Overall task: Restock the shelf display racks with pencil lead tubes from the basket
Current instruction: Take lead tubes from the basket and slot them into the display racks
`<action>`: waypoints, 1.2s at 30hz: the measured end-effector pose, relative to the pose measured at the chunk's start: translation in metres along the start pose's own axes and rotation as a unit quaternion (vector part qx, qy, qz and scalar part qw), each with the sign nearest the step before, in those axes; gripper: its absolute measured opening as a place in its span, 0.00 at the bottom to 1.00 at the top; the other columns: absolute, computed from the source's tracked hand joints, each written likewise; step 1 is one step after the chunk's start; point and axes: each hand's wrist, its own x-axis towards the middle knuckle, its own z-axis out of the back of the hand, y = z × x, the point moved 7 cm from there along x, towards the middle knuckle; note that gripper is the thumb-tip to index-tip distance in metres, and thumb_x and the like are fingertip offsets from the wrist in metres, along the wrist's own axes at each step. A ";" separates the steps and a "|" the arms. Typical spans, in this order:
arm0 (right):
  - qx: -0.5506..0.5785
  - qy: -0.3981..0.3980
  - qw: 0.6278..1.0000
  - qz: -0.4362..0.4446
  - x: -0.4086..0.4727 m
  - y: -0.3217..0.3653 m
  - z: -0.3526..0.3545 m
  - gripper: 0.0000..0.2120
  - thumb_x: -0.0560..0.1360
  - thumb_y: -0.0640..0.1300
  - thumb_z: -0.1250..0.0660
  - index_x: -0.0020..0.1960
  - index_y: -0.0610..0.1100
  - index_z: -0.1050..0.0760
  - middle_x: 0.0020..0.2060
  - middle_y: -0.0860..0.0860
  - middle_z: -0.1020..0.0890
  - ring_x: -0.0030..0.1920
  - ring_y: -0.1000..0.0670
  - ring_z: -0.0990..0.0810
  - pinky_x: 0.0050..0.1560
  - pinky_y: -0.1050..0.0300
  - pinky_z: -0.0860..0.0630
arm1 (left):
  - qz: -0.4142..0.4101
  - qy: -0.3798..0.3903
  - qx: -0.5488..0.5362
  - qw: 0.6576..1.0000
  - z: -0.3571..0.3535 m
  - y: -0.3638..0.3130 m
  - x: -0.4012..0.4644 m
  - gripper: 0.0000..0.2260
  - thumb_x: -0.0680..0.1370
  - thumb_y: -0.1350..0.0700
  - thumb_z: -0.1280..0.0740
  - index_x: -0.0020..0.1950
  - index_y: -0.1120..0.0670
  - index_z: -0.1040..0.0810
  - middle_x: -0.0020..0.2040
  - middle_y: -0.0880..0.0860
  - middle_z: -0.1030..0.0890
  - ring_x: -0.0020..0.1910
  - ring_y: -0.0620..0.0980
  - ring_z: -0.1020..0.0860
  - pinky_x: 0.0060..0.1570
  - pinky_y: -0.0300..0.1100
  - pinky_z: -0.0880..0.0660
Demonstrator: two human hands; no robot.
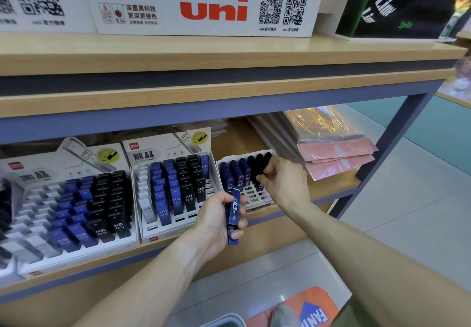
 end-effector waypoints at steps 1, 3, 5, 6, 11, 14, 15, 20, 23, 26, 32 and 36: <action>-0.003 -0.001 1.000 0.001 0.000 0.000 0.000 0.10 0.71 0.50 0.23 0.41 0.48 0.23 0.34 0.53 0.18 0.39 0.46 0.19 0.43 0.50 0.22 | -0.003 0.001 -0.001 1.000 0.000 0.000 0.000 0.14 0.81 0.57 0.45 0.55 0.63 0.23 0.34 0.54 0.28 0.25 0.51 0.32 0.21 0.36 0.43; 0.002 0.000 1.000 -0.007 0.001 -0.003 0.001 0.10 0.71 0.51 0.23 0.40 0.49 0.23 0.34 0.54 0.18 0.39 0.46 0.19 0.43 0.50 0.22 | -0.010 0.002 -0.001 1.000 0.000 0.000 0.001 0.14 0.82 0.58 0.44 0.56 0.63 0.22 0.35 0.54 0.27 0.26 0.51 0.31 0.20 0.37 0.42; 0.009 0.008 1.000 -0.010 0.002 -0.005 0.002 0.08 0.71 0.50 0.23 0.41 0.49 0.22 0.34 0.55 0.17 0.40 0.46 0.18 0.44 0.51 0.22 | -0.015 -0.002 0.000 1.000 0.002 0.000 0.003 0.14 0.83 0.58 0.42 0.57 0.64 0.21 0.36 0.55 0.25 0.28 0.52 0.28 0.20 0.38 0.41; 0.013 0.012 1.000 -0.008 0.002 -0.004 0.002 0.08 0.71 0.49 0.23 0.41 0.49 0.21 0.34 0.55 0.17 0.40 0.47 0.18 0.44 0.52 0.22 | -0.018 -0.003 0.002 1.000 0.003 0.000 0.003 0.14 0.83 0.58 0.42 0.58 0.64 0.20 0.36 0.55 0.24 0.29 0.53 0.28 0.20 0.38 0.41; 0.024 0.031 0.999 0.023 -0.001 -0.003 0.004 0.04 0.73 0.46 0.24 0.45 0.48 0.18 0.37 0.55 0.15 0.40 0.50 0.17 0.44 0.55 0.22 | -0.027 -0.006 0.011 1.000 0.009 0.002 0.004 0.13 0.82 0.59 0.39 0.57 0.63 0.17 0.40 0.56 0.21 0.31 0.53 0.25 0.20 0.39 0.40; 0.034 0.041 0.999 0.011 0.000 -0.008 0.005 0.04 0.73 0.44 0.25 0.46 0.50 0.19 0.36 0.57 0.16 0.40 0.53 0.17 0.43 0.57 0.23 | -0.025 -0.011 0.014 1.000 0.011 0.003 0.004 0.13 0.82 0.59 0.38 0.58 0.63 0.16 0.42 0.57 0.20 0.31 0.53 0.24 0.20 0.40 0.40; 0.042 0.043 0.998 -0.001 0.000 -0.011 0.005 0.05 0.73 0.44 0.24 0.46 0.50 0.20 0.35 0.57 0.17 0.39 0.54 0.18 0.42 0.58 0.24 | -0.024 -0.012 0.014 1.000 0.011 0.004 0.003 0.13 0.82 0.59 0.38 0.58 0.63 0.17 0.42 0.57 0.20 0.31 0.53 0.24 0.20 0.40 0.40; 0.078 0.028 0.995 -0.054 0.003 -0.017 0.006 0.07 0.71 0.49 0.22 0.44 0.51 0.19 0.32 0.58 0.18 0.39 0.55 0.18 0.41 0.59 0.24 | -0.022 -0.007 0.018 1.000 0.010 0.005 0.003 0.13 0.82 0.59 0.39 0.58 0.63 0.17 0.42 0.57 0.21 0.31 0.53 0.25 0.20 0.39 0.40; 0.096 0.029 0.992 -0.077 0.004 -0.018 0.005 0.08 0.70 0.50 0.22 0.43 0.51 0.20 0.31 0.58 0.19 0.38 0.58 0.19 0.37 0.63 0.27 | -0.020 -0.005 0.019 1.000 0.011 0.006 0.005 0.13 0.82 0.59 0.38 0.59 0.63 0.17 0.42 0.56 0.21 0.31 0.53 0.25 0.20 0.39 0.40; 0.115 0.018 0.987 -0.109 0.004 -0.022 0.003 0.09 0.69 0.51 0.21 0.41 0.48 0.18 0.30 0.57 0.18 0.36 0.59 0.19 0.39 0.61 0.24 | -0.019 -0.002 0.016 1.000 0.010 0.006 0.006 0.13 0.82 0.59 0.38 0.59 0.64 0.18 0.40 0.56 0.22 0.31 0.53 0.25 0.20 0.39 0.39; 0.171 0.022 0.970 -0.171 0.002 -0.032 -0.007 0.10 0.67 0.53 0.20 0.36 0.49 0.17 0.31 0.52 0.15 0.37 0.51 0.14 0.47 0.49 0.16 | -0.011 -0.006 0.021 1.000 0.011 0.009 0.010 0.14 0.81 0.58 0.37 0.59 0.64 0.17 0.41 0.55 0.22 0.31 0.53 0.25 0.20 0.38 0.40; 0.188 0.025 0.964 -0.185 0.002 -0.034 -0.007 0.10 0.67 0.53 0.20 0.35 0.49 0.17 0.31 0.52 0.15 0.37 0.50 0.14 0.49 0.47 0.16 | -0.012 -0.007 0.021 1.000 0.011 0.010 0.010 0.14 0.81 0.58 0.37 0.59 0.64 0.17 0.42 0.56 0.22 0.31 0.52 0.25 0.20 0.38 0.40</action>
